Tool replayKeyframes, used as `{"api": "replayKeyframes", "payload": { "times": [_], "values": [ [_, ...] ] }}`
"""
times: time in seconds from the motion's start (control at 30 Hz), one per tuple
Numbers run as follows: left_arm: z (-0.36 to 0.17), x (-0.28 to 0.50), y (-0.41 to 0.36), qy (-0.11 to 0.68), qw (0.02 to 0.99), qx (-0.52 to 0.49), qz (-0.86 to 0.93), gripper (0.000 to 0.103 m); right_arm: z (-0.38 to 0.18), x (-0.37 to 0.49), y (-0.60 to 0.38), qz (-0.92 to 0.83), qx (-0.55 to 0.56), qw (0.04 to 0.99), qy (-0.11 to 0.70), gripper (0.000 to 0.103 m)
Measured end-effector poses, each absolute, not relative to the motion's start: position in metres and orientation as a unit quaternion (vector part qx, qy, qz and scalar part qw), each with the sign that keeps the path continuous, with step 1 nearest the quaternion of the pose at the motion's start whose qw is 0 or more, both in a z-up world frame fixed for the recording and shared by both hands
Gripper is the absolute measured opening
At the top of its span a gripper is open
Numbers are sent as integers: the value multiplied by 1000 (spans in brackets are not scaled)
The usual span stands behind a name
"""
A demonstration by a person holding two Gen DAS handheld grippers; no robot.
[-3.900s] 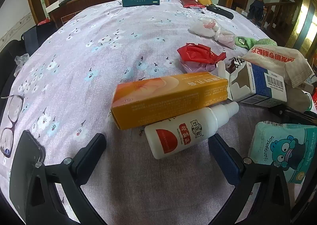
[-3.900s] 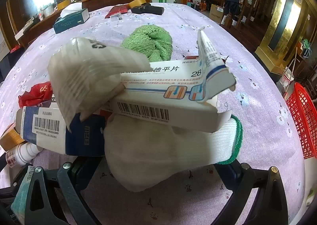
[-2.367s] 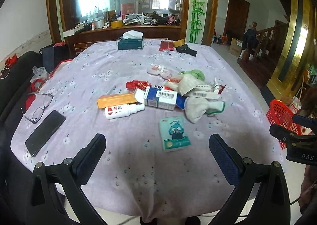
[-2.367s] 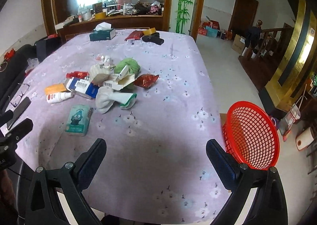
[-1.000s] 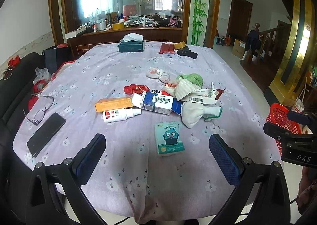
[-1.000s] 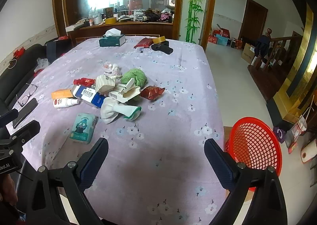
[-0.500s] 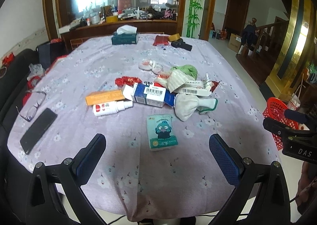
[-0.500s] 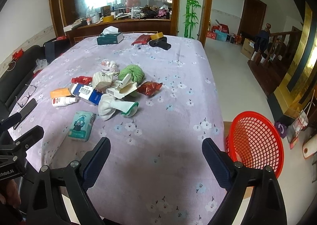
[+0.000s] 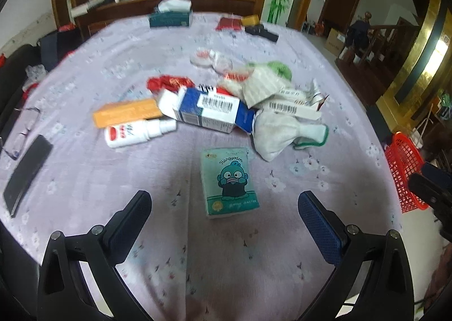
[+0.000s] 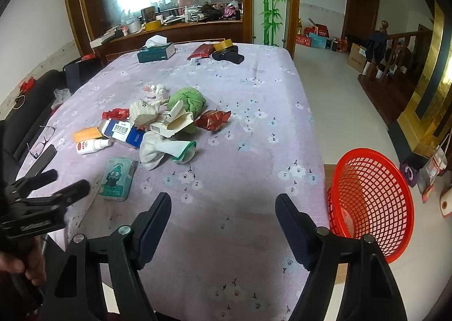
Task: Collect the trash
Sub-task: 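Move both tools toward the items on the tablecloth, then grasp the green Hangyodon tissue pack with the left tool while the right tool grasps the white glove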
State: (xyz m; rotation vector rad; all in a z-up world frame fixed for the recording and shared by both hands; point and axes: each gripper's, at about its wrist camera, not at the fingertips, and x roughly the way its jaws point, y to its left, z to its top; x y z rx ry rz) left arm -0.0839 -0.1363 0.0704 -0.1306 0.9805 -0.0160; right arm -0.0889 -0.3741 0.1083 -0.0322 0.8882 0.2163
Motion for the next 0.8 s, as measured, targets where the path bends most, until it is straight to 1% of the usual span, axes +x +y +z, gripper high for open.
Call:
{"api": "replayKeyframes", "payload": {
  "times": [0.03,0.17,0.23,0.37,0.4,0.43,0.47,0.57,0.63,0.8],
  "values": [
    [66,-78,-137,476,877,-65,-7,99,108,-88,-374,105,-14,897,430,79],
    [47,-56,-141,500,864,-61,-19,93,107,-84,-374,105,-12,896,430,79],
    [38,-47,-145,511,858,-52,-19,82,107,-81,-373,106,-9,896,431,79],
    [27,-36,-147,522,852,-45,-24,74,108,-71,-369,119,-3,894,433,79],
    [24,-34,-147,524,850,-44,-26,66,108,-68,-368,123,1,893,433,79],
    [22,-32,-147,528,847,-43,-28,55,108,-65,-367,127,7,892,435,79],
    [19,-30,-146,532,845,-41,-29,50,107,-61,-366,131,13,890,437,79],
    [18,-30,-143,527,849,-34,-37,47,103,-48,-360,144,24,883,447,79],
    [19,-32,-138,523,850,-39,-43,41,98,-39,-355,155,35,875,458,79],
    [28,-43,-123,512,856,-48,-60,40,79,-18,-330,178,45,852,490,79]
  ]
}}
